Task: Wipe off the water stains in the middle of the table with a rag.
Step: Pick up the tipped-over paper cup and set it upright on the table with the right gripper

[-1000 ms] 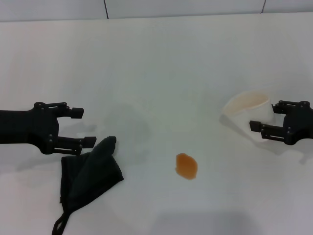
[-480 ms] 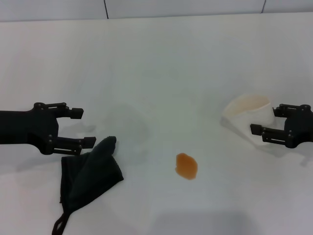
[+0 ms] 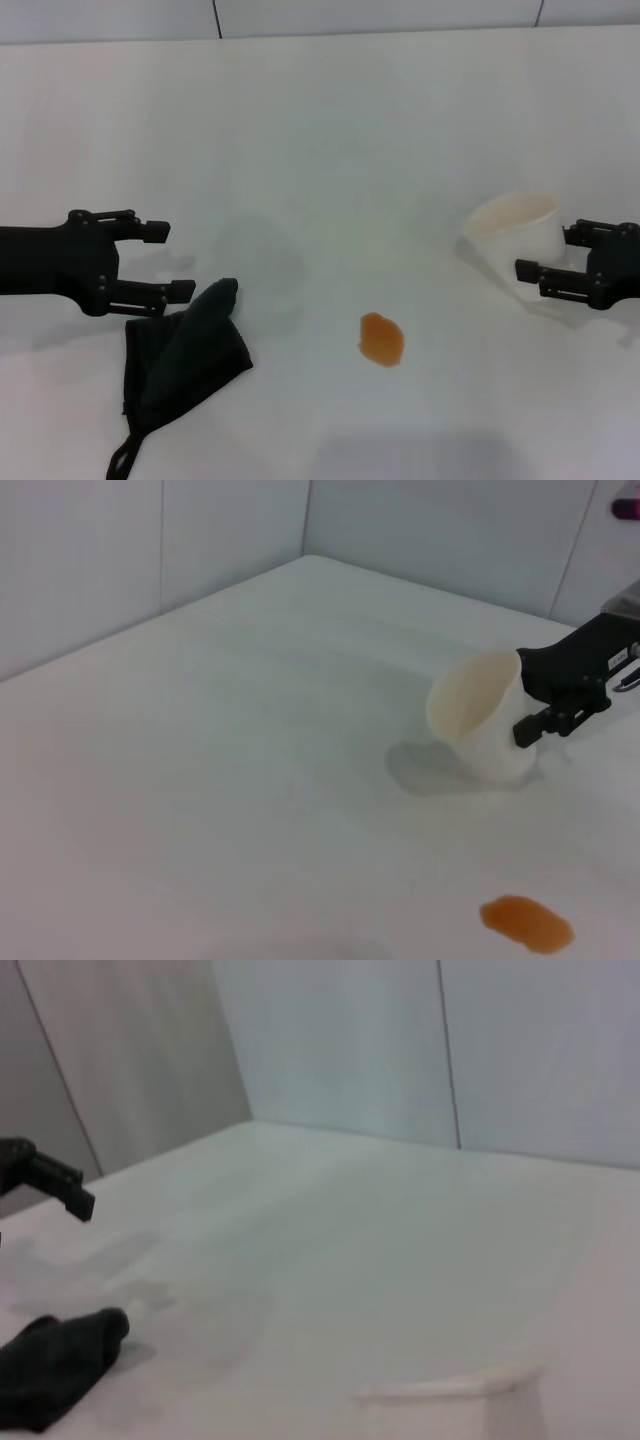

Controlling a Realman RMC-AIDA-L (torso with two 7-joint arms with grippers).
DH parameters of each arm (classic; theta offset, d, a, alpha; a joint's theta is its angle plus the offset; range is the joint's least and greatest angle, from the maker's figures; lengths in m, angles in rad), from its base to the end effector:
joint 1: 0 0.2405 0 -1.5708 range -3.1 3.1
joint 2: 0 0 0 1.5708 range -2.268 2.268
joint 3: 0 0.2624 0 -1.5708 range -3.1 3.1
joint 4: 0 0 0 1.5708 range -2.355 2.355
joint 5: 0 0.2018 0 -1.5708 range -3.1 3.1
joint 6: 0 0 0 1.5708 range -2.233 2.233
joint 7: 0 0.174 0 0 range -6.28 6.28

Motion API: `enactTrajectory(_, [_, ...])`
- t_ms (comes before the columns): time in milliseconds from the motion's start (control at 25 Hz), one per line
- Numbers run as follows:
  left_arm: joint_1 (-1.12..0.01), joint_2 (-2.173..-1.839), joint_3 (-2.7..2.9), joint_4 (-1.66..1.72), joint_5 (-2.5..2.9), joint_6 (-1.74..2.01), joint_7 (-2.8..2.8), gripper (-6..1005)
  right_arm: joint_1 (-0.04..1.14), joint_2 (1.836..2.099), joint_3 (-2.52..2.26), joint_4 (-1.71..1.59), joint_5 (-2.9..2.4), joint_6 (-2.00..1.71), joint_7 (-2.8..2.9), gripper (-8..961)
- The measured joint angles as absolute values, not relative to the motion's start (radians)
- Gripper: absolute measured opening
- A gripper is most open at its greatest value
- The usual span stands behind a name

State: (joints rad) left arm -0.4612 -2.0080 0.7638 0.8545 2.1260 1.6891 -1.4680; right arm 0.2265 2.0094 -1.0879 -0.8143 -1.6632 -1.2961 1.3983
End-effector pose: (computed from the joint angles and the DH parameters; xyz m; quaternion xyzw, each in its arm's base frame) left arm -0.2769 0.3154 0.0082 -0.9678 -0.1909 -0.1328 0.0961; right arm 0.3125 0.3064 -0.0103 -0.9181 0.2569 0.1911 0.2337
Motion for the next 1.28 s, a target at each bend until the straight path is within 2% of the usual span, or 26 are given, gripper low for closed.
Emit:
enactTrajectory(520, [-0.469,-2.007,0.764,0.858,2.126,1.693,-1.469,885,0.201,2.009,-1.035,-0.776,-1.618,-1.360,1.330,678])
enactTrajectory(1280, [-0.469,-2.010,0.768,0.858,2.129,1.690,-1.470,885,0.275,2.013,-1.051,-0.698,-1.592,-1.337,1.282,677])
